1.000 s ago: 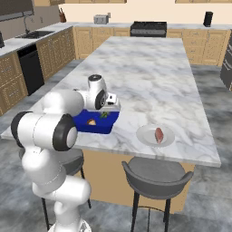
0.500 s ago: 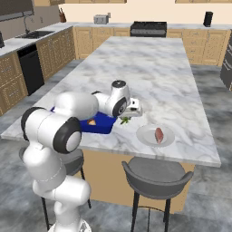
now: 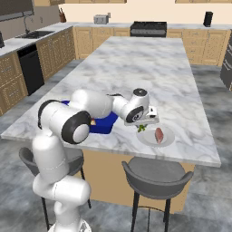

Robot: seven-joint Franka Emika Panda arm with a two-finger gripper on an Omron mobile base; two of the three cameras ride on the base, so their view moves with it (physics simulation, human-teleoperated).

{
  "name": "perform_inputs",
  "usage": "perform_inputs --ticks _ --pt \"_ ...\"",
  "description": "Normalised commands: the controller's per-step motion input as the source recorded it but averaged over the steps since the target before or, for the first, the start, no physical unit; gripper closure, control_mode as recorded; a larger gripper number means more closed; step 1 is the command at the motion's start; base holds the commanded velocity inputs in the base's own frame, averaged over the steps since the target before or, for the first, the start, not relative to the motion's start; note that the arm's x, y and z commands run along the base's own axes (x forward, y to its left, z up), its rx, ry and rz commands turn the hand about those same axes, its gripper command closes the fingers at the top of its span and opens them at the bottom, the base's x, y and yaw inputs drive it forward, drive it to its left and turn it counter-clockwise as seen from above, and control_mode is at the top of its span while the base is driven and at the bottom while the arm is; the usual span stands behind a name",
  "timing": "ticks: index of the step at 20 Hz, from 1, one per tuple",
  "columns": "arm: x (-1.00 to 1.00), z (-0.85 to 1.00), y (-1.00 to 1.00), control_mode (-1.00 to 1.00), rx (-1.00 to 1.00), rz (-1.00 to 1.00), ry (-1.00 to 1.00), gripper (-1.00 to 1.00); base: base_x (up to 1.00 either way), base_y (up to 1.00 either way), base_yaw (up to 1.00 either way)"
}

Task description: Create a steak meal by picking up the steak and asparagus from the tray and placing them on the plate. Leave the mushroom on the tray.

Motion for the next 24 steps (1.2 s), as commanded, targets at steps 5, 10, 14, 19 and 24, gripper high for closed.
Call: perform_inputs --ticks 5,10,14,19,24 --pt "0.16 -0.29 -0.31 -1.00 0.00 0.14 0.04 1.00 0.00 0.00 0.00" --pt "0.26 -0.32 -0.17 -1.00 0.00 0.12 0.03 1.00 0.00 0.00 0.00" --pt "0.32 -0.28 -0.15 -1.00 0.00 0.11 0.04 1.00 0.00 0.00 0.00" --pt "0.29 -0.30 -0.04 -1.00 0.00 0.09 0.02 1.00 0.00 0.00 0.00" --pt "0.37 -0.20 0.00 -1.00 0.00 0.04 0.01 -1.00 0.00 0.00 0.00"
